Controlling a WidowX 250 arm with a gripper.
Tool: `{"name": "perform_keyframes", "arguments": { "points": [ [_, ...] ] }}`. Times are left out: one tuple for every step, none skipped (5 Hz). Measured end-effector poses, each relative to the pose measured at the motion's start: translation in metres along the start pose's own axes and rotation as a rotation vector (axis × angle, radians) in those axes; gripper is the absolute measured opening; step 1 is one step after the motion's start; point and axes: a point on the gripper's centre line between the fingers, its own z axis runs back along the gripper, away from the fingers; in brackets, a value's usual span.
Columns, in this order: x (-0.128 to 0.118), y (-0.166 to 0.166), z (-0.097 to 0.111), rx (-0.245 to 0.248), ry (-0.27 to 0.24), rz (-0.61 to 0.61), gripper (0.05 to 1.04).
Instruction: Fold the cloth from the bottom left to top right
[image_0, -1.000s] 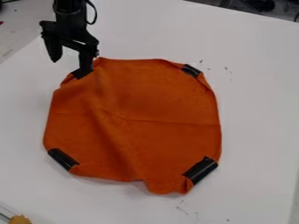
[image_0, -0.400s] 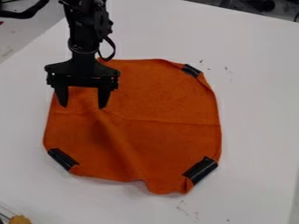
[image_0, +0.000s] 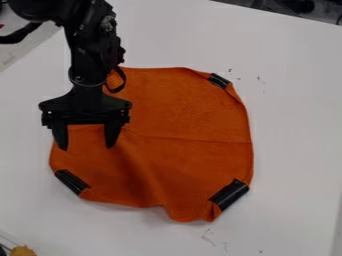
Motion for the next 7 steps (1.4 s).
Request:
{"name": "perform_keyframes", "arguments": {
  "points": [
    [-0.014, 0.005, -0.005, -0.024, 0.006, 0.041, 0.999],
    [-0.024, 0.011, -0.017, -0.055, 0.016, 0.070, 0.999],
    [-0.027, 0.017, -0.027, -0.095, 0.012, 0.098, 0.999],
    [-0.032, 0.025, -0.034, -0.107, 0.012, 0.105, 0.999],
    [-0.038, 0.028, -0.040, -0.111, 0.005, 0.119, 0.987],
    [-0.038, 0.027, -0.042, -0.123, -0.015, 0.164, 0.887],
    [-0.037, 0.025, -0.043, -0.138, -0.025, 0.168, 0.614]
  ]
}}
